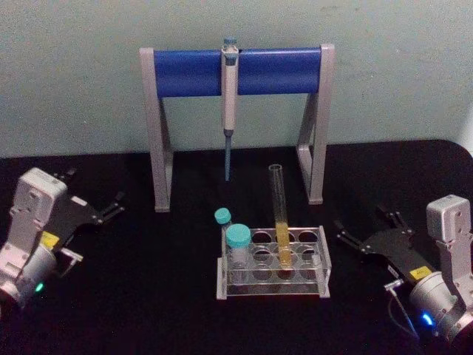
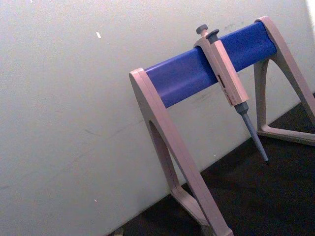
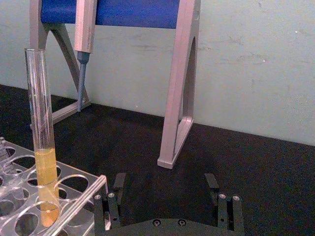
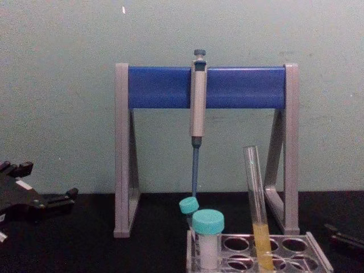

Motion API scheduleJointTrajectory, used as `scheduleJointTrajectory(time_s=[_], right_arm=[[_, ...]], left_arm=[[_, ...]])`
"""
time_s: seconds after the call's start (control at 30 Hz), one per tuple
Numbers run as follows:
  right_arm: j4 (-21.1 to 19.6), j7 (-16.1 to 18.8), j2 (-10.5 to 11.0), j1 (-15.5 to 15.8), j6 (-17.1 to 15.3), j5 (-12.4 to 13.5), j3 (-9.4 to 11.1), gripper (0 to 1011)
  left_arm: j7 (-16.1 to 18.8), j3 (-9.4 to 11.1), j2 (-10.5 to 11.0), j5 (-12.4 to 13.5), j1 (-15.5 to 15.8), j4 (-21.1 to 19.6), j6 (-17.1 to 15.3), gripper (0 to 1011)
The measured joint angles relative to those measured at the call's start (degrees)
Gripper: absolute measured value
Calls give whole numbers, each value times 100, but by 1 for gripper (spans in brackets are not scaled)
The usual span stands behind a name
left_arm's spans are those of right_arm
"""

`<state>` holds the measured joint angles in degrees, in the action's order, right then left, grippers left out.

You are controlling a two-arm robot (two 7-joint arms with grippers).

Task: Pick up the test tube from the test tube rack, shake it, then place it back into the test tube rack.

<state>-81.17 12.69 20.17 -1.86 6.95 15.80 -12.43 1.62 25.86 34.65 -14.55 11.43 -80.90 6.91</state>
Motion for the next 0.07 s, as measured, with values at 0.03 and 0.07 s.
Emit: scheduleJointTrajectory(time_s=[0.03,0.07], right_arm=[[-1,0,1,0,0,0,0,1000],[-1,0,1,0,0,1,0,1000]], left_arm=[[0,0,0,0,0,0,0,1010],[0,0,0,0,0,0,0,1009]])
